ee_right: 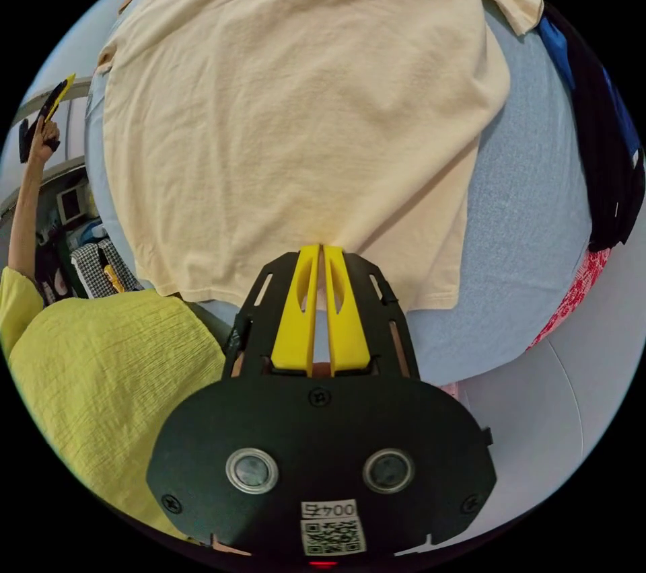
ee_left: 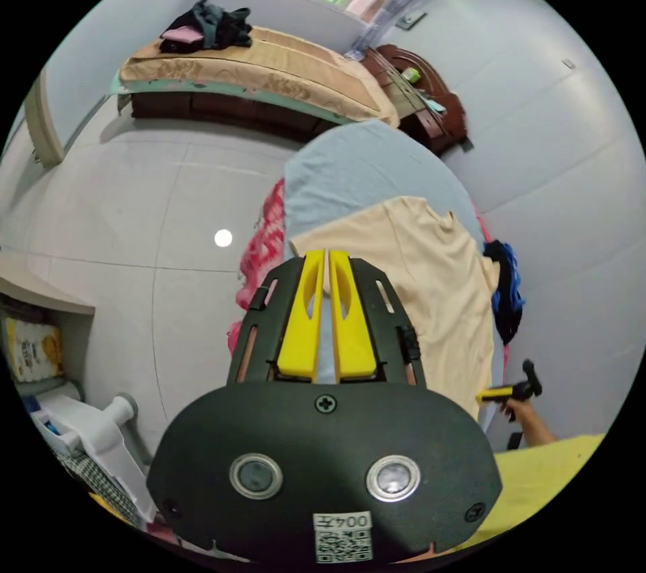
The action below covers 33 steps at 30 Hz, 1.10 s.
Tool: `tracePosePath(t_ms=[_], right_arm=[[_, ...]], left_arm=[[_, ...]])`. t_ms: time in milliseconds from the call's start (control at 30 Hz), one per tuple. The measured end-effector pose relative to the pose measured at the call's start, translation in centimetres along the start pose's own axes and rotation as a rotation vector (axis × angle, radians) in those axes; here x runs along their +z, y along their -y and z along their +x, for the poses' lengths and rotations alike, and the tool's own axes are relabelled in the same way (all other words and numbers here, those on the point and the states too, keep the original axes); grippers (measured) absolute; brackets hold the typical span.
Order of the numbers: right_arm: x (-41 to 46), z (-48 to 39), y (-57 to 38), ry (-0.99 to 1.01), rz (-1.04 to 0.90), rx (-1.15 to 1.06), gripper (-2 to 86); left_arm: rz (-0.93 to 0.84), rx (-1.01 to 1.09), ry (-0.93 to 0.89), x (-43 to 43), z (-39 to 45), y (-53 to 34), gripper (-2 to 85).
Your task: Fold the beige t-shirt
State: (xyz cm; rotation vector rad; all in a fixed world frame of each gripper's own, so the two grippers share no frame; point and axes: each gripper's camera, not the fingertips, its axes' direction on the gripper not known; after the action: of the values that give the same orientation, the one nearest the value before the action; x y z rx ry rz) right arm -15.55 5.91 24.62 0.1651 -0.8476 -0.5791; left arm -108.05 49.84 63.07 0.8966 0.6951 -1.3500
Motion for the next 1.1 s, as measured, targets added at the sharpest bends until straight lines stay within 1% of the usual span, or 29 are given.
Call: tracePosePath(t_ms=[33,100,133,200,233,267,300,333,400,533,600,667,700,767,800,833,867,967,1067,1100], right_arm=[[0.0,0.1,-1.0,-0.009,0.018,-0.009,-0.1],[0.0,0.3,-2.7,-0.02,0.049,-0.025,-0.2],[0.0,0.5,-3.8,-0.022,0.071,-0.034,-0.4],[-0.1,1.0,-5.6,-0.022,0.104,-0.045,-0.6],[-0.1,1.4,-6.7,-0.021,0.127,-0.057,-0.6],[-0.2,1.8,-7.9,-0.025,0.148,-0.078,-0.7],[-0.2,1.9,-8.4,-0.028,0.158,-0.089,-0.7],[-0.2,2.2,-9.6,-0.037,0.178,-0.116,-0.7],[-0.3,2.7,-11.3,-0.056,0.206,-0.164,-0.6],[-0.7,4.9,-15.1,-0.058,0.275,-0.237,0.2],[-1.0,7.1,-16.6,0.017,0.303,-0.223,1.3],[-1.9,11.9,-19.8,0.263,0.38,-0.222,3.9],[-2.4,13.5,-21.1,0.327,0.424,-0.209,4.7],[-3.9,20.4,-27.2,0.551,0.63,-0.13,7.6],[-3.9,22.2,-28.6,0.603,0.658,-0.109,8.3],[-3.5,25.8,-31.2,0.702,0.689,-0.065,9.7],[-2.5,29.1,-33.5,0.772,0.697,-0.01,10.6],[0.5,35.8,-37.5,0.901,0.68,0.13,11.5],[2.8,39.4,-39.7,1.026,0.678,0.221,12.0],[3.0,39.8,-39.9,1.035,0.678,0.227,12.1]], left_arm=[[-0.012,0.03,-0.007,-0.1,1.1,-1.7,0.9],[-0.056,0.143,-0.012,-0.7,5.7,-9.7,0.6],[-0.067,0.163,-0.011,-0.9,6.7,-11.8,0.6],[-0.119,0.206,-0.013,-1.5,10.5,-20.6,0.5],[-0.134,0.216,-0.02,-1.6,11.3,-22.7,0.5],[-0.169,0.223,-0.023,-1.7,12.9,-26.8,0.5],[-0.197,0.213,-0.029,-1.8,14.1,-30.4,0.5],[-0.206,0.203,-0.033,-1.9,14.7,-32.1,0.6],[-0.243,0.139,-0.041,-1.9,16.5,-37.9,0.9],[-0.25,0.107,-0.03,-2.1,19.5,-43.5,2.0],[-0.24,0.046,-0.05,-2.1,20.0,-45.6,2.9],[-0.205,-0.016,-0.057,-2.6,19.7,-46.9,3.6],[-0.187,-0.046,-0.069,-3.0,19.5,-47.6,4.3],[-0.193,-0.058,-0.073,-3.4,19.5,-48.5,5.4],[-0.202,-0.052,-0.068,-3.5,19.5,-49.0,5.9],[-0.204,-0.05,-0.066,-3.6,19.5,-49.3,6.1],[-0.205,-0.058,-0.075,-3.8,19.4,-49.9,6.5],[-0.202,-0.136,-0.17,-3.9,18.3,-51.3,7.2],[-0.202,-0.177,-0.192,-4.4,17.7,-52.4,7.5],[-0.204,-0.184,-0.192,-4.7,17.5,-52.8,7.6]])
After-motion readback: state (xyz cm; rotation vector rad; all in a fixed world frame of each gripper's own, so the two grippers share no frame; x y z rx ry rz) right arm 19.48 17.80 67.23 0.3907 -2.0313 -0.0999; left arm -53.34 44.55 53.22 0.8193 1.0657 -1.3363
